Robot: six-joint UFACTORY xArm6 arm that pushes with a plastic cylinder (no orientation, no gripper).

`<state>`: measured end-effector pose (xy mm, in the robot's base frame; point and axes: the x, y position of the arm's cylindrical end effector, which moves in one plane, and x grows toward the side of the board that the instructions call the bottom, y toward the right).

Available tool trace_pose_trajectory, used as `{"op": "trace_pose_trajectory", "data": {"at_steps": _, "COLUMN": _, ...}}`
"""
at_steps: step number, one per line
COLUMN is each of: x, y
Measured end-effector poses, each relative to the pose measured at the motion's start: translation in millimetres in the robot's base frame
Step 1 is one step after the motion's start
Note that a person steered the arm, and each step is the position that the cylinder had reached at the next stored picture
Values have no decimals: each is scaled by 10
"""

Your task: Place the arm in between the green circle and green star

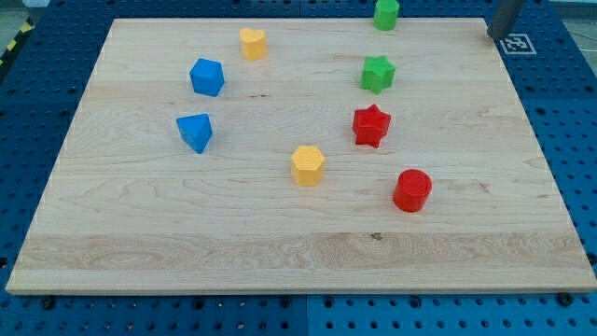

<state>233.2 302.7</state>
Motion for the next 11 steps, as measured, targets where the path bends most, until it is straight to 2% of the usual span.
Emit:
{"op": "trace_pose_trajectory", "data": {"at_steps": 2, "x": 11, "y": -386}}
{"op": "trace_pose_trajectory", "data": {"at_steps": 9, "x": 210, "y": -530}}
{"op": "trace_pose_trajectory", "data": {"at_steps": 11, "x": 280, "y": -933}}
